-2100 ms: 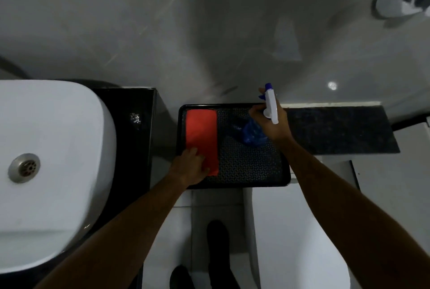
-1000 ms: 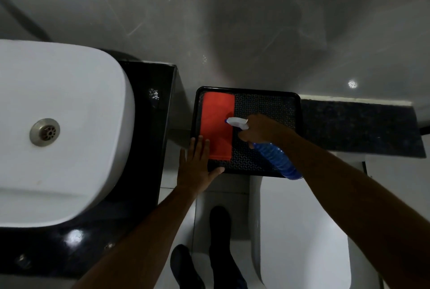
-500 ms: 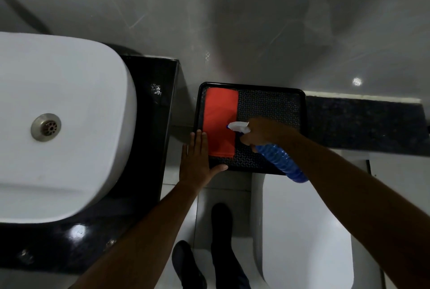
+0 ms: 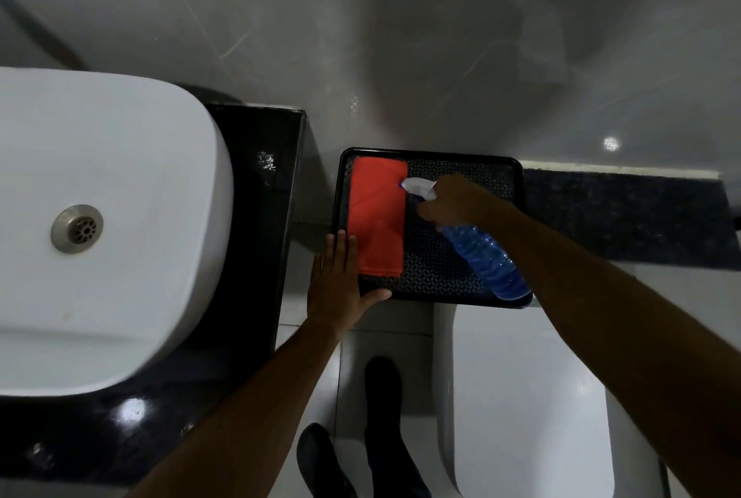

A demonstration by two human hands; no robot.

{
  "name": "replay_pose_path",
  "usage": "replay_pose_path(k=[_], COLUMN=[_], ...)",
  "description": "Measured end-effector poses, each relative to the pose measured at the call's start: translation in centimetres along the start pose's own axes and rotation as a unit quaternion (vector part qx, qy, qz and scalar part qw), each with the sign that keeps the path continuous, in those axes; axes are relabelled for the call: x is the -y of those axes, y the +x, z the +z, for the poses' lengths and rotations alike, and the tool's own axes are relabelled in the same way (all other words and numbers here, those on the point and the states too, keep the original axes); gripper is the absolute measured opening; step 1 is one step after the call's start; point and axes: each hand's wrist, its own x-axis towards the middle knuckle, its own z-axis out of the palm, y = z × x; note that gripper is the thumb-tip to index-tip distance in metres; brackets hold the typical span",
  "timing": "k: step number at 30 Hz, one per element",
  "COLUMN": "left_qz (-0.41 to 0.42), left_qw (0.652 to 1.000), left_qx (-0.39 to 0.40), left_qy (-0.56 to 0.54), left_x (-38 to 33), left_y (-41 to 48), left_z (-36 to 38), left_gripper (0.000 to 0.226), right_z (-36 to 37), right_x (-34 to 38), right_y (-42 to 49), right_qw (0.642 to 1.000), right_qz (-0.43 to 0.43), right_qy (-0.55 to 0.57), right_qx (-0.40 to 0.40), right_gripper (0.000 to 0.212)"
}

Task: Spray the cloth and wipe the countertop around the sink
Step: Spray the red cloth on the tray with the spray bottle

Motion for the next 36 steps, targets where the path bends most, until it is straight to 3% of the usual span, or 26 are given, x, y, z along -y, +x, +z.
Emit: replay_pose_path(k=[4,6,10,13,16,23,28,36], left_qz=[-0.002,-0.004,-0.005,-0.008,-0.009,-0.001,0.007,0.006], left_qw=[1.0,1.0,1.0,1.0,1.0,0.999,0.999,0.997], left_qx=[0.005,0.005,0.004,0.008,0.01,0.003,0.012,0.019], left_qy=[-0.001,-0.006,0.013,0.013,0.012,0.032,0.046,0.071], left_x=[-0.1,-0.2,-0.3,-0.3,-0.2,-0.1,0.0,0.0], left_y=[0.0,0.0,0.0,0.1,0.2,0.1,0.2,0.3], left_z=[-0.1,-0.2,-0.3,-0.2,-0.1,0.1,0.2,0.2], left_gripper=[0.122,0.122,0.122,0.122,0.122,0.118,0.109,0.108], right_z=[-0.4,-0.5,-0.4,0.3,1.2,3.3,1.8,0.1], right_x=[-0.3,-0.5,-0.3,-0.4,-0.9,-1.7,-1.1,-0.5], right_y=[0.6,0.9,0.0,-0.5,-1.2,-1.7,-1.7,0.6], right_qw=[0.998,0.998,0.999,0.995,0.991,0.99,0.997,0.997], right_qz=[0.043,0.039,0.023,0.004,0.024,0.058,-0.019,-0.009], right_qy=[0.017,0.024,0.017,-0.059,-0.061,-0.12,-0.066,-0.081], right_qx=[-0.042,-0.038,0.016,0.082,0.113,0.051,0.042,0.006], right_gripper=[0.025,0.04,0.038,0.061,0.058,0.049,0.058,0.062])
